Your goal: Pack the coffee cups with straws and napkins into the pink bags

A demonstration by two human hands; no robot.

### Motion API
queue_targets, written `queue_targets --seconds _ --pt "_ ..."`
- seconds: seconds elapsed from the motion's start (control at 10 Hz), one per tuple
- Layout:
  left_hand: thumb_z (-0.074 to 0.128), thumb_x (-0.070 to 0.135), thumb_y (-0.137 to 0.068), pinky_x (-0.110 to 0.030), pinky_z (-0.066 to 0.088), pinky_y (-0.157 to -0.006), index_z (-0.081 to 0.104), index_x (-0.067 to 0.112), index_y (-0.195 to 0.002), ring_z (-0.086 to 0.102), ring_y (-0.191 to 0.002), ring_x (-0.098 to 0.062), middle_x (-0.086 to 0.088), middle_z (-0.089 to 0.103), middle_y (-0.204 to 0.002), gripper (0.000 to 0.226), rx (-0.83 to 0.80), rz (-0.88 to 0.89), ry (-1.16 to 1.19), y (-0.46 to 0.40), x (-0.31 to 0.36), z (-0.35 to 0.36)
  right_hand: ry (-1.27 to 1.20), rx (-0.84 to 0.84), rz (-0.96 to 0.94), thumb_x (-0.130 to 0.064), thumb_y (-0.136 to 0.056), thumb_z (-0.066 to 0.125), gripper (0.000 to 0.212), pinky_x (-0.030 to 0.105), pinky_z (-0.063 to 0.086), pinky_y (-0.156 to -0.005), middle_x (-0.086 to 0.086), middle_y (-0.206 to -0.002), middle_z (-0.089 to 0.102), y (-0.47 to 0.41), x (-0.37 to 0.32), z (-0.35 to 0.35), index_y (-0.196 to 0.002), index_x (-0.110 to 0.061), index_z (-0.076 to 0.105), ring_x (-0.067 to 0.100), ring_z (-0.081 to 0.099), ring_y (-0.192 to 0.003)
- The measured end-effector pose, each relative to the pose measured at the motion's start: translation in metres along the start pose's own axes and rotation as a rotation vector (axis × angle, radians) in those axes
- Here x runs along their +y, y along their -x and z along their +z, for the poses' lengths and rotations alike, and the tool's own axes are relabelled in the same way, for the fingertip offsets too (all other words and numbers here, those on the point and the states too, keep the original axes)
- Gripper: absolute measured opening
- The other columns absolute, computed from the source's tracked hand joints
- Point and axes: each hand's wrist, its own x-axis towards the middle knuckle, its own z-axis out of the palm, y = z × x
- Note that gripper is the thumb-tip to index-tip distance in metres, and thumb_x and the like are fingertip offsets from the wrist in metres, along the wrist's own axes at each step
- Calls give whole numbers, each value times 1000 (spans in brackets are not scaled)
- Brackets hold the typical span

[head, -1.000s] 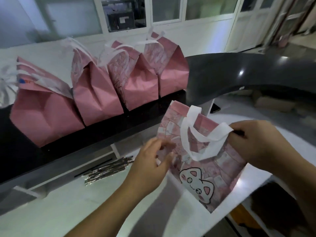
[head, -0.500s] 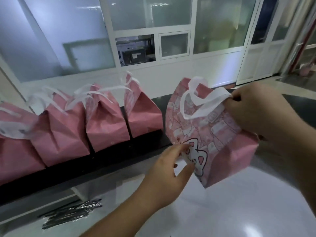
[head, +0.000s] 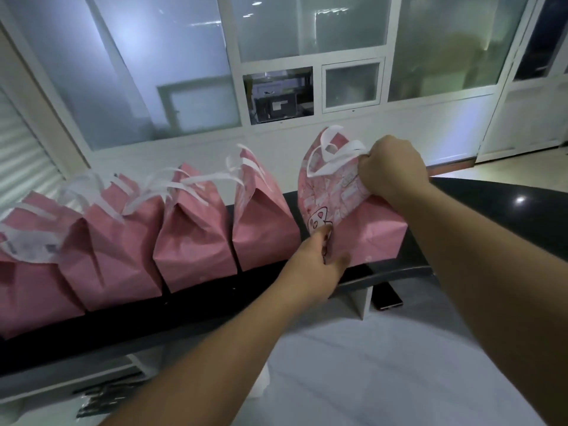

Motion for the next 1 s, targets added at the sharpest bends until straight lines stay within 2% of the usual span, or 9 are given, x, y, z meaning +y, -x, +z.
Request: queue_targets --seconds 0.1,0.2,0.4,0.5,0.6,0.7,0.8,0.9,1.0 --pt "61 54 -97 -37 41 -118 23 39 -163 47 -143 -15 10 41 -163 77 17 -36 -9 -21 -3 -2 -21 -2 -4 -21 -92 54 27 28 41 -51 7 -66 58 -19 -4 29 -67 -11 55 26 54 -57" --pt "62 57 -96 -38 40 -118 19 38 -164 47 -144 -17 8 41 -163 82 35 -66 -20 -41 -9 -4 -46 -31 -6 -20 -91 52 25 35 49 -60 9 -70 60 -35 -7 50 -69 -9 56 33 58 -64" --pt "64 48 -98 -33 40 -114 19 31 -165 48 -142 -19 4 43 -163 83 107 -154 -52 -67 -24 -1 -53 -69 -18 -19 -92 50 27 31 38 -54 8 -66 55 -52 -10 87 -66 -9 52 33 55 -62" --pt "65 46 -97 -26 38 -106 21 31 -164 51 -139 -17 5 47 -159 82 110 -179 -34 -71 -30 2 -65 -84 -8 -19 -91 49 26 29 36 -53 9 -67 56 -54 -10 100 -68 -7 54 34 56 -65" --pt "66 44 -96 -26 39 -104 23 31 -164 52 -138 -17 8 50 -156 81 109 -196 -36 -71 -32 2 -69 -137 33 -20 -90 49 23 33 39 -59 11 -75 59 -53 -14 102 -71 -9 54 32 55 -65" --pt "64 41 -95 -33 41 -113 22 30 -164 51 -140 -20 5 49 -158 81 77 -212 -40 -68 -28 -4 -50 -234 53 -25 -91 50 22 29 36 -53 7 -77 59 -53 -18 98 -74 -13 52 24 52 -63" --pt "63 42 -93 -42 46 -112 31 30 -158 56 -135 -23 4 54 -153 73 46 -194 -41 -59 -20 -16 1 -295 3 -36 -94 50 28 34 45 -60 11 -89 64 -44 -26 82 -83 -11 55 30 60 -74" --pt "64 42 -93 -34 47 -107 31 29 -158 56 -132 -22 4 52 -153 74 61 -148 -82 -39 -15 -33 127 -220 -76 -44 -95 45 44 49 51 -88 18 -118 57 -18 -34 64 -117 -7 56 41 55 -107" --pt "66 38 -94 -34 48 -103 38 28 -152 58 -122 -19 5 55 -145 65 139 -129 -74 -16 -17 -49 167 -78 -142 -40 -97 43 45 52 44 -93 19 -128 51 16 -45 51 -129 -8 49 41 47 -116"
